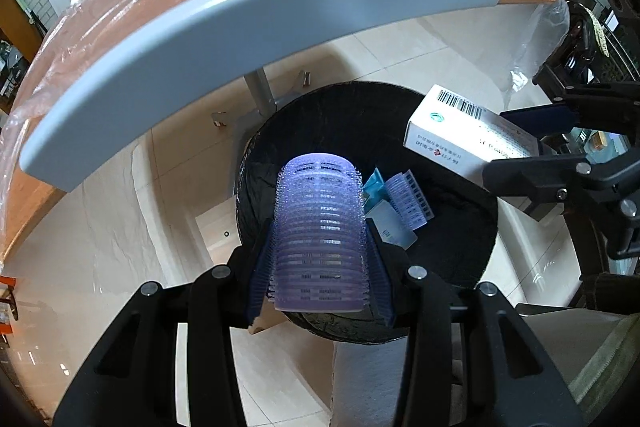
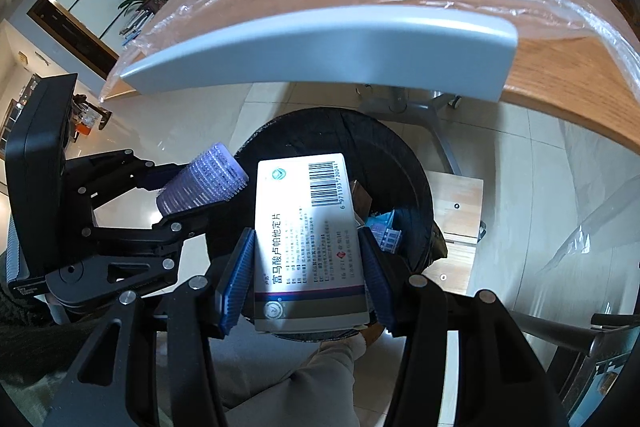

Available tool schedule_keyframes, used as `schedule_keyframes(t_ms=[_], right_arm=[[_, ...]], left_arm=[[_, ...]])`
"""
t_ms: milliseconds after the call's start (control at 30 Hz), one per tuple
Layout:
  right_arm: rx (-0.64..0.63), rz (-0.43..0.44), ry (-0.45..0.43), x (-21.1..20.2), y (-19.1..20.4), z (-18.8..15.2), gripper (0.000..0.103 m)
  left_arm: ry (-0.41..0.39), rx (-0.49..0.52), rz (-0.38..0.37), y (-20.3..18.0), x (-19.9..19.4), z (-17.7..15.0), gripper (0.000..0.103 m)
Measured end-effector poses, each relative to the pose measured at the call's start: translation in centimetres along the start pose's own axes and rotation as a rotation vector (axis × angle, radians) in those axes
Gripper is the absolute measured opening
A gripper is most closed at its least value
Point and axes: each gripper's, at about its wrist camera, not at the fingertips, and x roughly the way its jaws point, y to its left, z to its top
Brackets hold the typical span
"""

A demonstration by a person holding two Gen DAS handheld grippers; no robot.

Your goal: Collect trash

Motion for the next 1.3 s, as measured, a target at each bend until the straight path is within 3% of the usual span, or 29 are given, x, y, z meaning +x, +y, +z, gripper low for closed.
schedule_keyframes(t_ms=[733,800,833,1033,1133,1300], right_arm=[[0.034,-0.036,0.05,2.6,-0.9,0.4,0.052],[0.062,-0.032,0.048,2.5,-1.3,0.5,0.059],[0.076,-0.033,0.045,2.5,-1.5,0.4,0.07],[0.098,-0.039,0.024,2.0,-2.3,0.4,0.076],[0.094,-0.042,0.016,1.5,-2.3,0.2,0.083],[0.074,-0.049,-0.007,-0.5,-1.6,0.0,0.086]], left_arm=[[0.073,0.01,0.007,0.4,4.0,0.2,0.045],[0.068,0.008,0.008,0.6,4.0,0.3,0.054],[0.064,0.001,0.019,0.7,4.0,0.4,0.067],[0.062,-0.026,-0.001,1.5,3.7,0.3,0.069],[0.06,-0.039,-0.01,1.8,3.4,0.3,0.077],[-0.01,-0.073,-0.079,2.4,0.8,0.3,0.077]])
